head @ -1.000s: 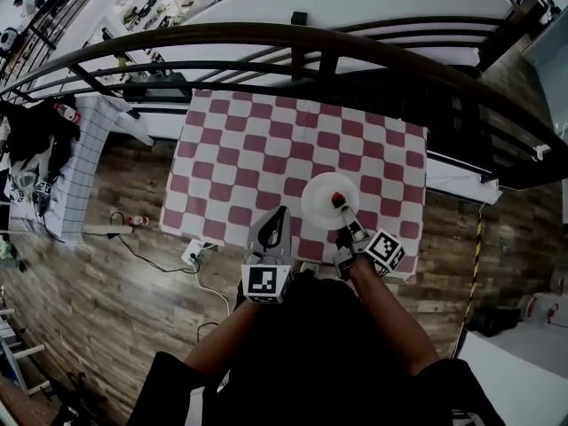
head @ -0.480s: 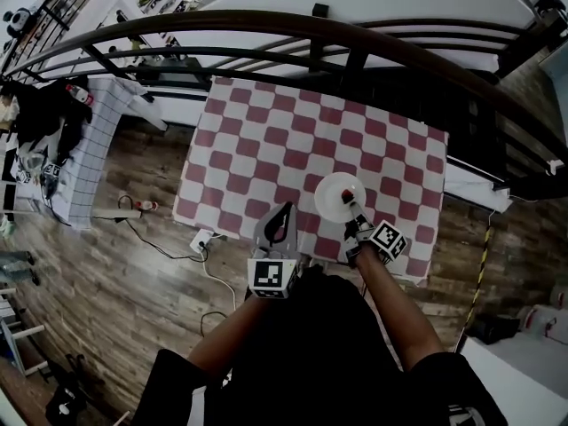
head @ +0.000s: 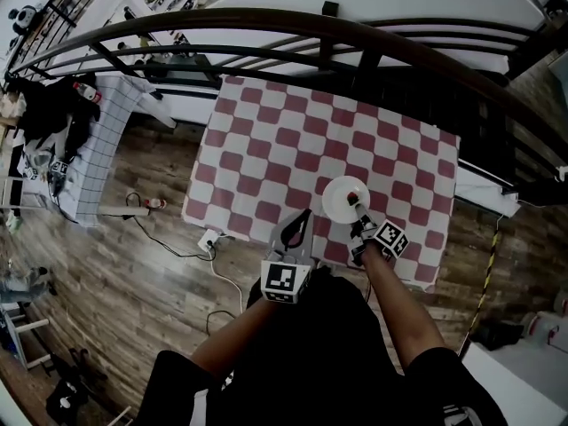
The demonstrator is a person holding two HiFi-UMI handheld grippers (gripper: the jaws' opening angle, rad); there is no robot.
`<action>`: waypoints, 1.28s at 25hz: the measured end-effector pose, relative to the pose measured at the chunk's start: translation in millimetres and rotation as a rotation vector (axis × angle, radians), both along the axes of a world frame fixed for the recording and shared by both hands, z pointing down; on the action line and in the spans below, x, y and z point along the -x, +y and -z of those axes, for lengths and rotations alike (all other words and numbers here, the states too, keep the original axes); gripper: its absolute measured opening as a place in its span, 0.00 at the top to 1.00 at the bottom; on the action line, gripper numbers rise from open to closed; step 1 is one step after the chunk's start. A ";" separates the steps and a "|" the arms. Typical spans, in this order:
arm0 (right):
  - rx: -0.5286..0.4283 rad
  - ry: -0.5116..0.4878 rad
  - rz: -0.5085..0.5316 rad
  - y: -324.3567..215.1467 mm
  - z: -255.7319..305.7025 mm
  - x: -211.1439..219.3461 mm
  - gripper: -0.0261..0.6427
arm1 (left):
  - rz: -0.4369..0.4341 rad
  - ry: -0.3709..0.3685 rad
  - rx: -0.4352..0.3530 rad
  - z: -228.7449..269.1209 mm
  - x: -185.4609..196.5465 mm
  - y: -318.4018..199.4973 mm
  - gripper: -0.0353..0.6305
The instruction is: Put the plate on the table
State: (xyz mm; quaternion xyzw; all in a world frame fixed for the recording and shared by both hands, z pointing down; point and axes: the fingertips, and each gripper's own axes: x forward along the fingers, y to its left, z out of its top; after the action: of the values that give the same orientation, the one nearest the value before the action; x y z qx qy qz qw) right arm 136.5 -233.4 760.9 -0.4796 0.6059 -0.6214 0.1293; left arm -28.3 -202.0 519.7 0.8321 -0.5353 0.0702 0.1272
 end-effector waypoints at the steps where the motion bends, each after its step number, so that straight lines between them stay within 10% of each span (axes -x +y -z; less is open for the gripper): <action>1: 0.010 -0.003 -0.002 2.1 -3.6 0.3 0.93 | -0.012 0.002 0.013 -3.2 -1.4 0.4 0.93; 32: 0.109 0.047 -0.048 -16.9 -50.6 -1.7 0.86 | -0.009 0.007 0.033 -14.0 9.2 -40.9 0.93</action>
State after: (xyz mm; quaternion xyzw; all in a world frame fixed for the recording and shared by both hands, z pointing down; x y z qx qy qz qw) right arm 138.2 -250.3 811.6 -0.5147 0.5623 -0.6388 0.1039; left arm -37.5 -242.9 533.6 0.8323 -0.5301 0.0768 0.1426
